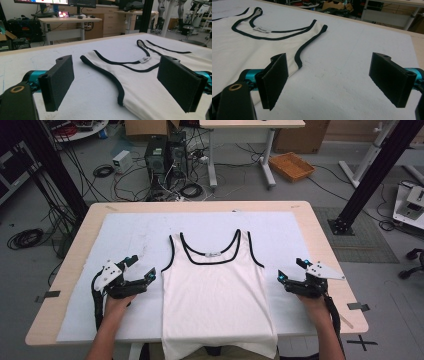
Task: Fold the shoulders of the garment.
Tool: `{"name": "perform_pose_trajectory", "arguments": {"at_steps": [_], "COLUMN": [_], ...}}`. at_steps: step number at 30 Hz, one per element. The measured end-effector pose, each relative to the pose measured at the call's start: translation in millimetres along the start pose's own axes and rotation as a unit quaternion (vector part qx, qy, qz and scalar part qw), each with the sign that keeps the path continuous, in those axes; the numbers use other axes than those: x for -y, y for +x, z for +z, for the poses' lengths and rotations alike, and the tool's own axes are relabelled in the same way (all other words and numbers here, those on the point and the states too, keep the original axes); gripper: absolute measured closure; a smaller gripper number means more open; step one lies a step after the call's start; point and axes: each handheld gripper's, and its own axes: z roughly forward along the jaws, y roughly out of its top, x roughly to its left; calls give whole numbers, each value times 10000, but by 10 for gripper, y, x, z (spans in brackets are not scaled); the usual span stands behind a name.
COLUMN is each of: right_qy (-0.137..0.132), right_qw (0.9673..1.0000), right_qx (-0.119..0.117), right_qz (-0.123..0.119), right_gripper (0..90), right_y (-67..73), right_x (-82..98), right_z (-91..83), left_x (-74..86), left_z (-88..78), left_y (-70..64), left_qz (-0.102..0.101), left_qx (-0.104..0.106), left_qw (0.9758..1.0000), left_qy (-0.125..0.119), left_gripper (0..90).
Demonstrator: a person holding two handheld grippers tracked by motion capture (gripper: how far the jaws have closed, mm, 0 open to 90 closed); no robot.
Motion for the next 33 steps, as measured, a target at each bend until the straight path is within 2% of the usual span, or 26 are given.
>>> {"name": "perform_pose_trajectory", "arguments": {"at_steps": [9, 13, 16, 17, 18, 19, 21, 22, 23, 24, 25, 26, 27, 28, 30, 31, 32, 33], "right_qy": [133, 237, 519, 574, 486, 486, 306, 306, 242, 235, 235, 398, 398, 563, 696, 696, 793, 1054], "right_qw": [9999, 9996, 9984, 9982, 9988, 9988, 9994, 9994, 9995, 9994, 9994, 9988, 9988, 9978, 9963, 9963, 9956, 9935], "right_qx": [48, 131, 120, 115, 73, 73, 16, 16, -33, -128, -128, -237, -237, -323, -463, -463, -460, -388], "right_qz": [24, -114, -164, -107, 52, 52, 168, 168, 207, 231, 231, 161, 161, 149, 187, 187, 197, 166], "right_gripper": [154, 154, 154, 154, 154, 154, 155, 155, 155, 156, 156, 160, 160, 182, 183, 183, 183, 183], "right_y": [7, 32, 43, 34, 17, 17, 11, 11, 15, 35, 35, 87, 87, 132, 179, 179, 206, 232], "right_x": [-9, -18, -44, -58, -89, -89, -242, -242, -303, -441, -441, -625, -625, -772, -918, -918, -974, -1040], "right_z": [23, 48, 102, 125, 140, 140, 148, 148, 156, 211, 211, 325, 325, 447, 608, 608, 695, 902], "left_x": [-4, -3, -3, -2, -2, -3, -4, -4, -4, -4, -4, -4, -4, -5, -5, -6, -7, -7], "left_z": [-2, -5, -8, -6, -4, -3, 0, 0, 1, 2, 1, 1, 1, -2, -2, -4, -3, -5], "left_y": [-1, -11, -2, -6, -13, -18, -23, -24, -20, -16, -14, -8, -8, -5, -8, -11, -16, -18], "left_qz": [-25, -35, -48, -39, -39, -3, 44, 31, 17, 9, -39, -65, -65, -67, -69, -56, -60, -31], "left_qx": [-50, -71, -75, -79, -91, -97, -102, -111, -123, -113, -126, -148, -148, -140, -147, -150, -144, -139], "left_qw": [10000, 10000, 9999, 10000, 9999, 9999, 9999, 9999, 9999, 9999, 9999, 9999, 9999, 9998, 9998, 9998, 9998, 9998], "left_qy": [43, 51, 52, 47, 48, 62, 70, 74, 73, 75, 73, 61, 61, 79, 71, 94, 95, 122], "left_gripper": [139, 138, 138, 138, 138, 138, 138, 138, 138, 138, 138, 138, 138, 138, 138, 138, 138, 138]}}
